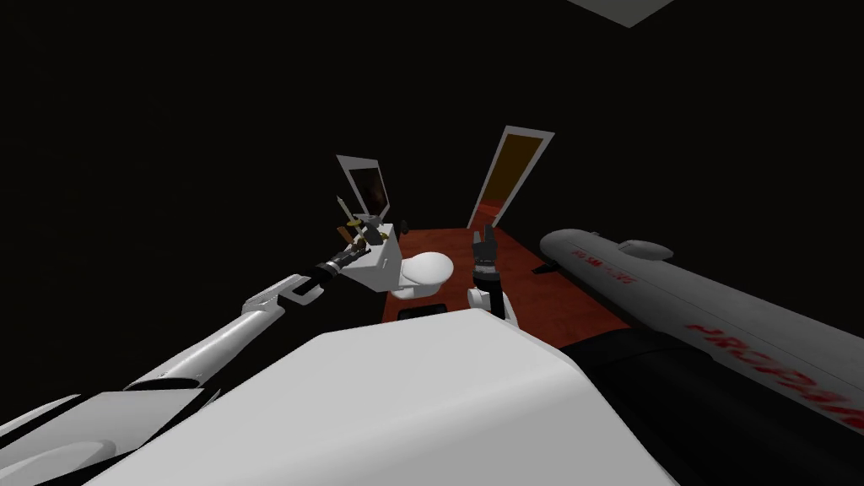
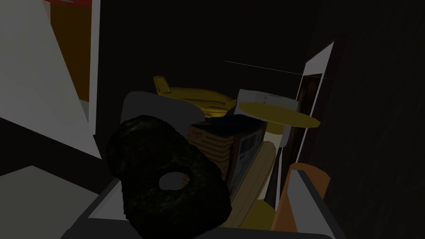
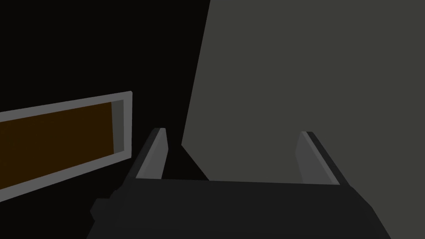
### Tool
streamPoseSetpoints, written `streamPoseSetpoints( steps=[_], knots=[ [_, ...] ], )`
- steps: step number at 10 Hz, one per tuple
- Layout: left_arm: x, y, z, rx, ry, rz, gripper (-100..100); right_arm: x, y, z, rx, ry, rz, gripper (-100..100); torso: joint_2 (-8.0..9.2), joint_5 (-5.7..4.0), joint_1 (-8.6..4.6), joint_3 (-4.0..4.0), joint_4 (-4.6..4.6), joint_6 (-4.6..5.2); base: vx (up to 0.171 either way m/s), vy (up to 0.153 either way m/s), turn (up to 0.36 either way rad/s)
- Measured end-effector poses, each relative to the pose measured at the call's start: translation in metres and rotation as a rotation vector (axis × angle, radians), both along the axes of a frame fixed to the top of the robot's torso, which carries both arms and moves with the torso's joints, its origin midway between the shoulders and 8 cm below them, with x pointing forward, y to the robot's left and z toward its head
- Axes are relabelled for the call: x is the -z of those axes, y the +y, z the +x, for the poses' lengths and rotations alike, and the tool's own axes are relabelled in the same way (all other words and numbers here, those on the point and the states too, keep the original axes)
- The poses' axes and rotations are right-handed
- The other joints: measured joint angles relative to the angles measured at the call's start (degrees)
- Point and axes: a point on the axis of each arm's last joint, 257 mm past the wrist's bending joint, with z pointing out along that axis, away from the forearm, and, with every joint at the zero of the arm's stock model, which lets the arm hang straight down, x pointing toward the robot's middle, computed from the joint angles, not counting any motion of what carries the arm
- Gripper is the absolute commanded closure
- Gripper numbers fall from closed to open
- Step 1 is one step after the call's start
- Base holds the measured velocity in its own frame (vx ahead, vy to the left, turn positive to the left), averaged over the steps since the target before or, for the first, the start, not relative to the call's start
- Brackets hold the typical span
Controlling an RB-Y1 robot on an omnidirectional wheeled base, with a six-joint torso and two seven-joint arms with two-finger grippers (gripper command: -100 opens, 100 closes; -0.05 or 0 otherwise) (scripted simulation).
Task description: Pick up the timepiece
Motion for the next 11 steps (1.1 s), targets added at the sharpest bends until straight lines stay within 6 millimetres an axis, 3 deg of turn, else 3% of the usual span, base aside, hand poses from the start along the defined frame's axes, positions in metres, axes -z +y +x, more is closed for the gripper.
streamPoseSetpoints(
  steps=[2, 5, 7, 9, 11],
  knots=[
    [-0.003, -0.004, 0.012, 0.011, -0.006, 0.002, -100, 0.0, 0.0, 0.0, 0.0, 0.0, 0.0, 0, 0.03, 0.07, -0.06, -0.02, -0.08, 0.01, -0.033, -0.006, 0.003],
    [-0.004, 0.014, 0.021, -0.022, -0.002, 0.015, -100, 0.0, 0.0, 0.0, 0.0, 0.0, 0.0, 0, -0.26, 0.09, 0.0, -0.19, -0.15, 0.0, -0.023, -0.008, -0.025],
    [-0.001, 0.006, 0.029, 0.001, 0.001, 0.008, -100, 0.0, 0.0, 0.0, 0.0, 0.0, 0.0, 0, 0.12, 0.06, -0.12, 0.03, -0.06, 0.02, -0.082, -0.018, -0.021],
    [-0.007, 0.017, 0.044, -0.02, -0.006, 0.021, -100, 0.0, 0.0, 0.0, 0.0, 0.0, 0.0, 0, -0.12, 0.08, -0.03, -0.1, -0.11, 0.01, -0.041, 0.003, -0.041],
    [-0.011, 0.01, 0.054, -0.004, -0.009, 0.022, -100, 0.0, 0.0, 0.0, 0.0, 0.0, 0.0, 0, 0.53, 0.08, -0.12, 0.09, -0.37, 0.03, -0.059, -0.018, -0.02]
  ],
)
